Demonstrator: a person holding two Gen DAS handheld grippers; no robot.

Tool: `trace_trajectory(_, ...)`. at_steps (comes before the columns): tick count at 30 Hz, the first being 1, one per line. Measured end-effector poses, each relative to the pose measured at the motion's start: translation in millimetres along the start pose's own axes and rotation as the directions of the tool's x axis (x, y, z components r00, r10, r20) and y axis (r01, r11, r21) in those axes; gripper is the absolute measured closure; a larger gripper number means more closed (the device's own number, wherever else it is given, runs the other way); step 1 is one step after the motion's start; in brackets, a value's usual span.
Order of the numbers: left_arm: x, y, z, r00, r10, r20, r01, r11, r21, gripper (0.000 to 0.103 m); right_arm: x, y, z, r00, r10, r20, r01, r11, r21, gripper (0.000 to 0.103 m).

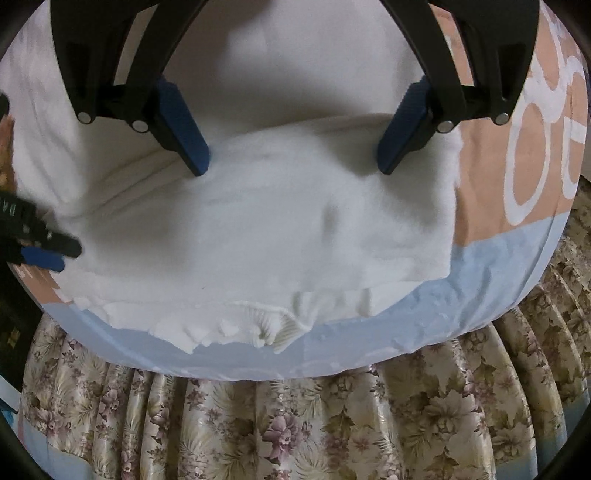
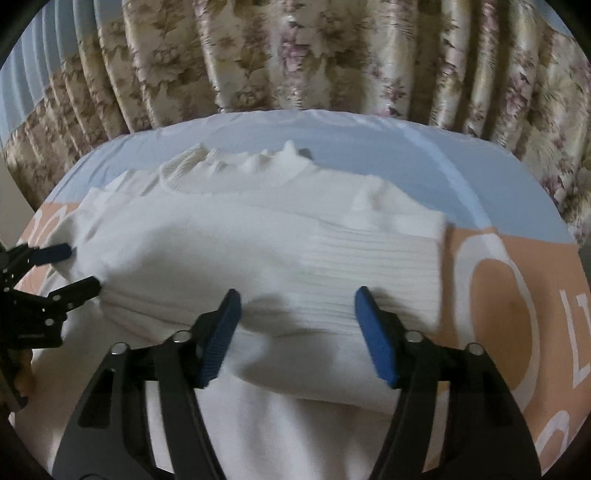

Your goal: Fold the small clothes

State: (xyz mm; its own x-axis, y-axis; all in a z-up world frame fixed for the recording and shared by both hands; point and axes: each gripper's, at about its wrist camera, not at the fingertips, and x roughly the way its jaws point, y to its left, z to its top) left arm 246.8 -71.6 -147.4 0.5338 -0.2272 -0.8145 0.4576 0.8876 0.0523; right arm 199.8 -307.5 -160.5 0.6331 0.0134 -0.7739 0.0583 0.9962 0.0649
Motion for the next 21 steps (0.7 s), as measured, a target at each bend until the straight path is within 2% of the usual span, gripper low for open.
trace_trajectory(2, -3.8, -1.3, -1.3, 1.000, 0.019, -0.001, -0.019, 1.000, 0.008, 0.010, -3.2, -5.8, 0.1, 0.999, -0.032, 0.011, 0.032, 0.999, 0.008, 0.041)
trace_trajectory(5, -18.0, -5.5, -2.1, 0.999, 0.049, 0.013, -0.049, 0.999, 0.016, 0.010, -7.5, -17.4, -1.3, 1.000, 0.016, 0.024, -0.018, 0.998, 0.064, 0.034)
trace_trajectory(9, -57.7, -10.1, -4.6, 0.996, 0.064, 0.055, -0.064, 0.998, 0.007, 0.009, -27.2, -11.4, -0.8, 0.997, 0.045, 0.061, -0.048, 0.997, 0.053, 0.029)
trace_trajectory(14, -100.2, -8.5, -25.8, 0.996, 0.066, 0.057, -0.064, 0.997, -0.036, 0.006, -66.9, 10.4, -6.3, 0.995, 0.041, 0.095, -0.041, 0.999, 0.007, 0.007)
trace_trajectory(16, -114.0, -6.3, -36.3, 0.995, 0.084, 0.054, -0.081, 0.995, -0.056, 0.006, -80.7, 18.9, -10.5, 0.995, 0.025, 0.101, -0.024, 1.000, -0.011, 0.003)
trace_trajectory(21, -141.6, 8.2, -74.4, 0.997, 0.077, 0.009, -0.074, 0.983, -0.167, 0.005, -113.4, 35.3, -32.3, 0.997, 0.000, 0.082, 0.001, 1.000, -0.008, 0.003)
